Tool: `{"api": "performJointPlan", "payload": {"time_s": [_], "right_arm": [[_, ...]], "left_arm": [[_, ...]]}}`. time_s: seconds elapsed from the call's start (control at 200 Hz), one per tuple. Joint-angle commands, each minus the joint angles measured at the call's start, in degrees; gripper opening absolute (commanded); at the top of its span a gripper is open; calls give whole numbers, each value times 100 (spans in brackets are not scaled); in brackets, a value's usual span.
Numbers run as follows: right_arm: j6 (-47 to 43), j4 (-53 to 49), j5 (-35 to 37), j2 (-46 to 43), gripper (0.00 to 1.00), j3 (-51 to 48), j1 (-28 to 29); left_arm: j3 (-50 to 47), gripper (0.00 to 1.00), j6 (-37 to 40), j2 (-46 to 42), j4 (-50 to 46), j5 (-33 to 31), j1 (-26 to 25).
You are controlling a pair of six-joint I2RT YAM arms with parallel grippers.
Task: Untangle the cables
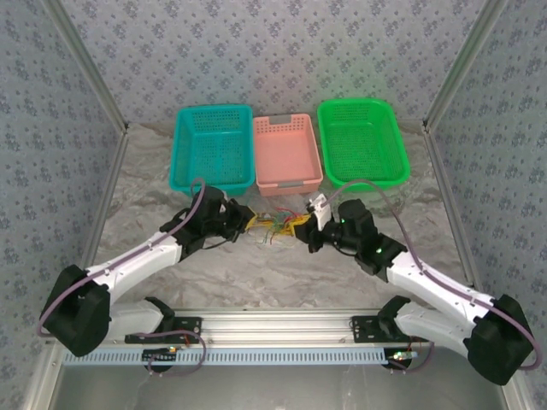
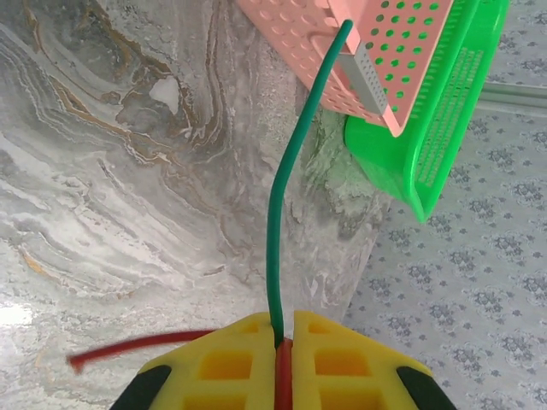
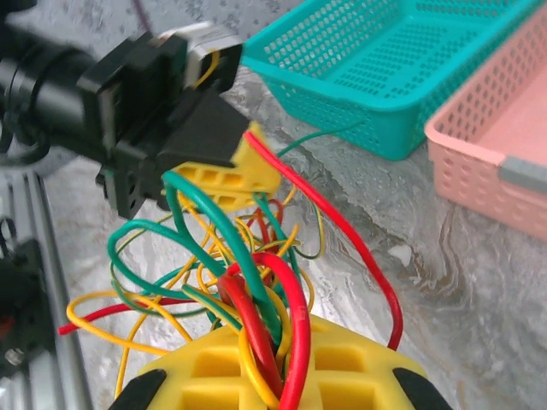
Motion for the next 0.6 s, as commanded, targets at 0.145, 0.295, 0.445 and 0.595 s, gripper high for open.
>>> {"api": "performJointPlan", "payload": {"time_s": [0.145, 0.295, 0.445, 0.595], "right_arm": [[1174, 29, -604, 824, 23, 504, -286], [1191, -505, -161, 1467, 45, 808, -114], [1306, -890, 848, 1310, 58, 787, 93], [2414, -1424, 2108, 1174, 57, 954, 768]], "left_arm": [[-238, 0, 198, 53, -761, -829, 212], [-132, 0, 214, 386, -748, -915, 64], [-167, 0, 184, 652, -575, -1026, -67], [-181, 0, 153, 691, -549, -1184, -203]]}}
